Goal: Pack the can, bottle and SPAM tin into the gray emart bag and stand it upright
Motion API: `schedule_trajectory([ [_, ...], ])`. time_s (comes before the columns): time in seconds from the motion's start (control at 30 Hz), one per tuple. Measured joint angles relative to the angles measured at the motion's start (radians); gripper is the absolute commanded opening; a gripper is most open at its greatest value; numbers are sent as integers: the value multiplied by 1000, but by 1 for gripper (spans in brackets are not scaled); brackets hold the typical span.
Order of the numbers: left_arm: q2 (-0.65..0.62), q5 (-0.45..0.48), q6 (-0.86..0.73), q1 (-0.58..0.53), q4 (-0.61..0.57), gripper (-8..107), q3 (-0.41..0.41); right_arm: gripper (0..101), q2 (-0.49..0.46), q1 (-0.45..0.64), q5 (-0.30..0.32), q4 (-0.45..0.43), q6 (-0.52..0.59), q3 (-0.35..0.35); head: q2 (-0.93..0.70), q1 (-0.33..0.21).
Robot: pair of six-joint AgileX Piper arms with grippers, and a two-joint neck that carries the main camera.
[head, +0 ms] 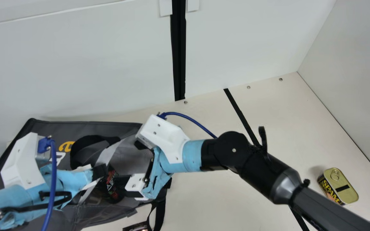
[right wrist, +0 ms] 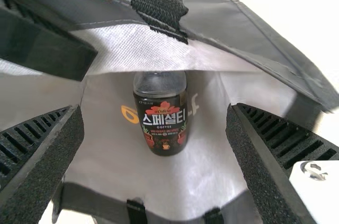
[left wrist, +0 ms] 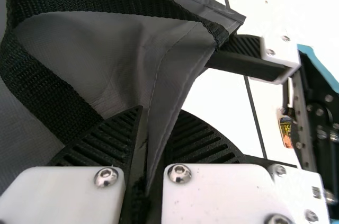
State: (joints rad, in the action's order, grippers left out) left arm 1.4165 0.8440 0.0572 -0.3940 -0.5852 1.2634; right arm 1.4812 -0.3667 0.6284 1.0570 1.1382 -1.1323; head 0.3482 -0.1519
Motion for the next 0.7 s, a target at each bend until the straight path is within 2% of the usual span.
schedule_trajectory([
  [0.37, 0, 0, 0, 0, 0, -8, 0, 95, -139, 18, -47, -127, -169, 70, -2, 0],
  [0.7, 0, 0, 0, 0, 0, -8, 0, 95, -271, 65, -54, -302, -368, 116, 0, 2],
])
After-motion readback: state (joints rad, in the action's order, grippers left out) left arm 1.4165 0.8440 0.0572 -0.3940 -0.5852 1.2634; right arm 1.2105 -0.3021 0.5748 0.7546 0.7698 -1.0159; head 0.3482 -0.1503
